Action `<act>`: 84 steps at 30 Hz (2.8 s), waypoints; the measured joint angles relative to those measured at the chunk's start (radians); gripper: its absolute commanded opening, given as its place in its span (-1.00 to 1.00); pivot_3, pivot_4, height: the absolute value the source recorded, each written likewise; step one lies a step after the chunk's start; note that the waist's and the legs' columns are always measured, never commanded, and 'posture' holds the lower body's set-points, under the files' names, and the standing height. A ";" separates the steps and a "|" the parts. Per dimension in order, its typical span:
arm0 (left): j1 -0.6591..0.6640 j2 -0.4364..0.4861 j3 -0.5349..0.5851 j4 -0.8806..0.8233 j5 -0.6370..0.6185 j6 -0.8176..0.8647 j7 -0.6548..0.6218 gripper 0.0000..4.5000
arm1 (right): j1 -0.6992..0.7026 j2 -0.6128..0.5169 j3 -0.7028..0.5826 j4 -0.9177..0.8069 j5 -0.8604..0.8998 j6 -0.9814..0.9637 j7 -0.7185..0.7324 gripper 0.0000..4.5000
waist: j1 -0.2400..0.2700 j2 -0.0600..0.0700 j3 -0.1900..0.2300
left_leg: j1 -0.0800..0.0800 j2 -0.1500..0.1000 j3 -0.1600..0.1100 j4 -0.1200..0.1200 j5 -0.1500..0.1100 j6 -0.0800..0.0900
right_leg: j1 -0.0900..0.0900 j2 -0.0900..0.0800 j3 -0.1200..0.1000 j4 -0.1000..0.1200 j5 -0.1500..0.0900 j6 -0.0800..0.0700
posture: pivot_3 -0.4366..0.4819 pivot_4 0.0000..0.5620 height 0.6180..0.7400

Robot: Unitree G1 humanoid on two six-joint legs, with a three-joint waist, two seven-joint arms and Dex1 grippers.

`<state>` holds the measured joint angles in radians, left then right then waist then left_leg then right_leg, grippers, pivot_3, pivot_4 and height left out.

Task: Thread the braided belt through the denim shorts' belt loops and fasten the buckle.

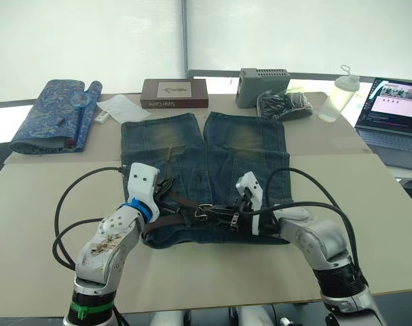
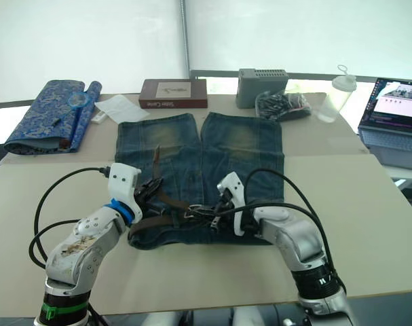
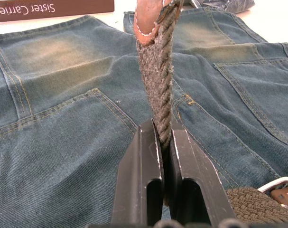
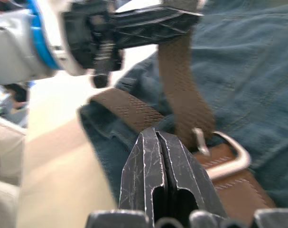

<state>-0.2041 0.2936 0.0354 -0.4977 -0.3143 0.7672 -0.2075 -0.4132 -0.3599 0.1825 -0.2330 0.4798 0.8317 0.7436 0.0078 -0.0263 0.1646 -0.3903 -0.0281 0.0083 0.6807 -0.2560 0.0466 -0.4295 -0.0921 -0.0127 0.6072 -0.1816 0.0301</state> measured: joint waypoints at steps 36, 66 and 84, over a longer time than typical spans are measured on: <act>0.021 0.000 0.010 -0.005 0.003 0.000 0.015 -1.00 | -0.056 -0.018 0.172 0.144 -0.256 -0.259 0.076 -0.97 | -0.002 0.000 0.000 | 0.003 0.000 0.000 0.000 0.000 0.000 | 0.002 0.001 0.000 0.002 0.000 -0.001 | -0.05 -0.47 1.00; -0.125 0.031 0.024 0.004 -0.009 0.001 0.000 -1.00 | -0.172 -0.032 0.275 0.190 -0.342 -0.191 0.110 -0.97 | -0.012 0.000 0.000 | 0.006 0.001 0.000 -0.001 0.000 -0.001 | 0.005 0.001 0.000 0.002 -0.001 -0.002 | -0.05 -0.47 1.00; -0.206 0.000 -0.077 0.034 0.003 0.001 -0.016 -1.00 | -0.084 0.036 0.137 0.138 -0.290 -0.133 0.052 -0.45 | -0.008 0.000 0.000 | 0.005 0.001 0.000 -0.001 0.000 -0.001 | 0.004 0.001 0.000 0.001 -0.001 -0.001 | -0.05 -0.47 1.00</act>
<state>-0.4102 0.2936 -0.0413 -0.4633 -0.3110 0.7679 -0.2231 -0.4977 -0.3235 0.3197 -0.0945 0.1895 0.6984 0.7958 0.0001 -0.0267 0.1642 -0.3854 -0.0271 0.0081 0.6801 -0.2561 0.0457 -0.4251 -0.0913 -0.0126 0.6086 -0.1823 0.0286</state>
